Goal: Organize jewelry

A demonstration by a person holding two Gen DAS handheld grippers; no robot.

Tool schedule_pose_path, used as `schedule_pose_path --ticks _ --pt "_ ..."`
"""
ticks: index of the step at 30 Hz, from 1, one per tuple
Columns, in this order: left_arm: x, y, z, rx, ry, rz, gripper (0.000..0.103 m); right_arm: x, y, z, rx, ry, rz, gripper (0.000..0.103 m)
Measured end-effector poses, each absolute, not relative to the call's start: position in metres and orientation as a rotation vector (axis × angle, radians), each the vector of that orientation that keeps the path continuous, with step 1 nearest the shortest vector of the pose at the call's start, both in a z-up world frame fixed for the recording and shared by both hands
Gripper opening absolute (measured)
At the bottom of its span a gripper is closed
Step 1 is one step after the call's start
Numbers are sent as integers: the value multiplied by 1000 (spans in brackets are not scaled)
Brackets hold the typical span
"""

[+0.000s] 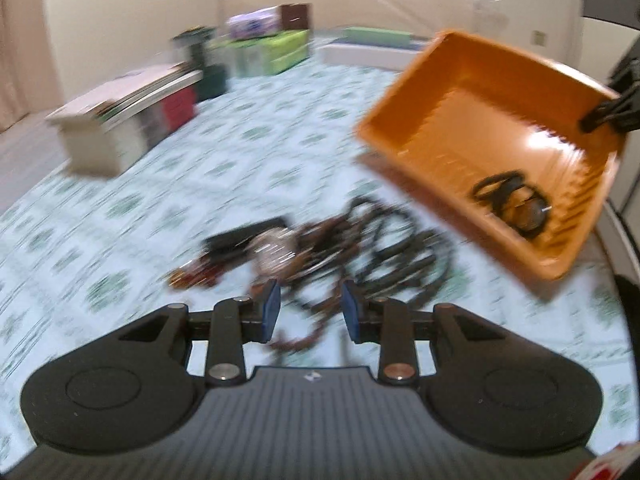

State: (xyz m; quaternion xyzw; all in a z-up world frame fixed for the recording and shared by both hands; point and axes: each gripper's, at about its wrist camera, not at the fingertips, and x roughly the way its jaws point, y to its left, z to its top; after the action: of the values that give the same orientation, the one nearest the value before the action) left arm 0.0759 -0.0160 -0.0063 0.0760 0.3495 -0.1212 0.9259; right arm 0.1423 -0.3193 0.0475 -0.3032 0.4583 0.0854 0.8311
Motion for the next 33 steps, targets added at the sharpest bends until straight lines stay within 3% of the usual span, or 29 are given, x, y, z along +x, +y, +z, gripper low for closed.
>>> schedule_pose_path --ticks 18,22,27,28,33 --pt "113 35 -36 209 721 -88 28 143 -319 47 -649 978 178 3" --pt "117 34 -37 214 731 -100 15 143 -319 47 -649 979 178 3" --pt "114 34 -38 209 733 -92 13 143 -319 47 -649 978 178 3" --pt "114 35 -38 204 734 -99 8 143 -319 47 -649 978 178 3" --pt "111 32 -32 204 730 -104 8 143 -320 47 -647 977 177 3"
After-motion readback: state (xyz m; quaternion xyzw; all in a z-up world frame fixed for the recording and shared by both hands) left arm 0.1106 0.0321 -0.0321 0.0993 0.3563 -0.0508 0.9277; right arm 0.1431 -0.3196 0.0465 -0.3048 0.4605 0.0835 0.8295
